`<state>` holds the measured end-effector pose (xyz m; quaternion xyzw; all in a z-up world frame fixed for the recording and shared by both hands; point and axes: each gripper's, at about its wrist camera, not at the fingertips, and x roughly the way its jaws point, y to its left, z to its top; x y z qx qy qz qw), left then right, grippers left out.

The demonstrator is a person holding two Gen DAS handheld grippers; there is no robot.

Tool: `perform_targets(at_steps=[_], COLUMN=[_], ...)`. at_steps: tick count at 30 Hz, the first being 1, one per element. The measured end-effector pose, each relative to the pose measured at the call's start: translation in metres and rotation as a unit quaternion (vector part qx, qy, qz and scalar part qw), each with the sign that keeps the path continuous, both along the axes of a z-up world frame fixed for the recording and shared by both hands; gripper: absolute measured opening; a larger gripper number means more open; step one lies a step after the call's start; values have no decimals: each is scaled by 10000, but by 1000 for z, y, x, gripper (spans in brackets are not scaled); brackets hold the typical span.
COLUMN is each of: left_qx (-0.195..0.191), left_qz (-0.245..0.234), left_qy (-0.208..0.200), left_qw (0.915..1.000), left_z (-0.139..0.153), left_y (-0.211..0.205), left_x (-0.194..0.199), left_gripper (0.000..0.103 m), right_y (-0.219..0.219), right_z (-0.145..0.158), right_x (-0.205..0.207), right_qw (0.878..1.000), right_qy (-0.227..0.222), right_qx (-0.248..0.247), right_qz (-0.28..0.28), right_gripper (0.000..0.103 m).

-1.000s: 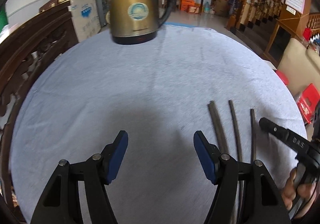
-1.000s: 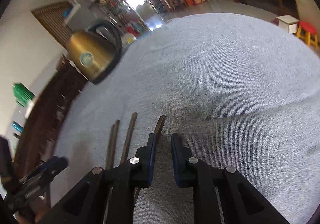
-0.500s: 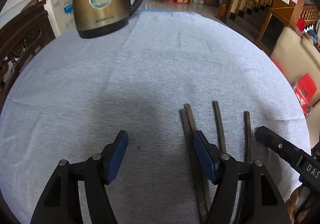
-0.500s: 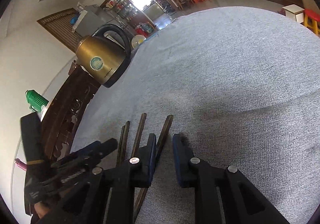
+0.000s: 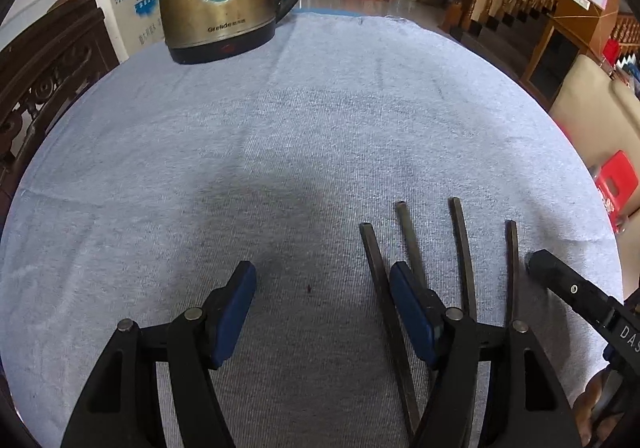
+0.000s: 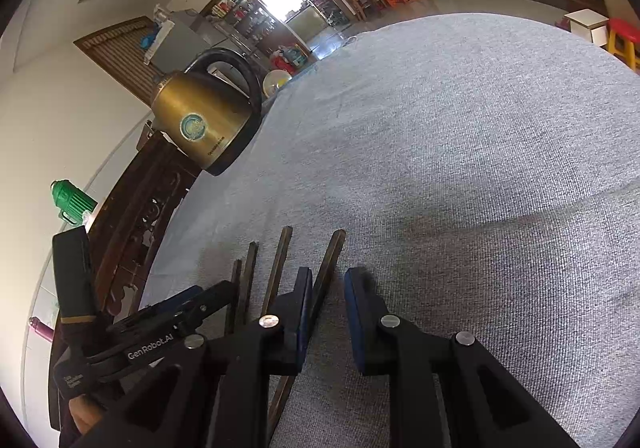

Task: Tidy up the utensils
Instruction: 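Close the left tool on another chopstick while the right tool holds its own, then lift the held chopsticks with both tools and carry them over the dark cup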

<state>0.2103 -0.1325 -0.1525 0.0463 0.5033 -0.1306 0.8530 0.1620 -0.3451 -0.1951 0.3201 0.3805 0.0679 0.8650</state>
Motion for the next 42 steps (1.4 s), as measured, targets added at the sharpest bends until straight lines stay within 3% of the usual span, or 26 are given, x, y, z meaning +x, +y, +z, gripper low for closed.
perform_targets(at_steps=[9, 12, 14, 17, 22, 25, 27, 30, 33, 35, 37, 42], left_qx=[264, 234, 207, 52, 23, -1, 33, -79, 80, 190, 16, -33], left_qz=[3, -197, -340, -444, -540, -639, -639, -769, -813, -753, -677, -586], left_qy=[-3, -67, -60, 5, 131, 217, 301, 473, 375, 311, 427, 232], left_qw=[9997, 9995, 9992, 9990, 9985, 9977, 9975, 9959, 9959, 9965, 9968, 9980], left_z=[-5, -2, -1, 0, 1, 1, 1, 3, 3, 3, 2, 22], left_y=[-15, -18, -18, -9, 12, 15, 17, 17, 13, 14, 20, 39], left_x=[12, 14, 15, 17, 14, 9, 9, 7, -1, -3, 0, -18], left_gripper=[69, 43, 18, 10, 6, 6, 6, 22, 25, 5, 5, 5], right_y=[3, 12, 17, 27, 63, 86, 94, 89, 74, 61, 52, 34], right_z=[1, 6, 10, 18, 27, 27, 27, 28, 29, 32, 43, 76], right_x=[4, 11, 20, 36, 59, 64, 65, 64, 54, 43, 29, -5], right_qw=[9999, 9987, 9971, 9909, 9601, 9341, 9254, 9352, 9525, 9654, 9756, 9805], right_qy=[115, 277, 500, 937, 1482, 1502, 1472, 1416, 1295, 1165, 867, 264], right_qx=[-124, -413, -535, -948, -2306, -3152, -3392, -3133, -2614, -2197, -1900, -1874], right_qz=[8, 103, 190, 214, 553, 739, 832, 848, 875, 787, 681, 537], right_gripper=[21, 21, 20, 20, 21, 18, 12, 7, 7, 7, 7, 7])
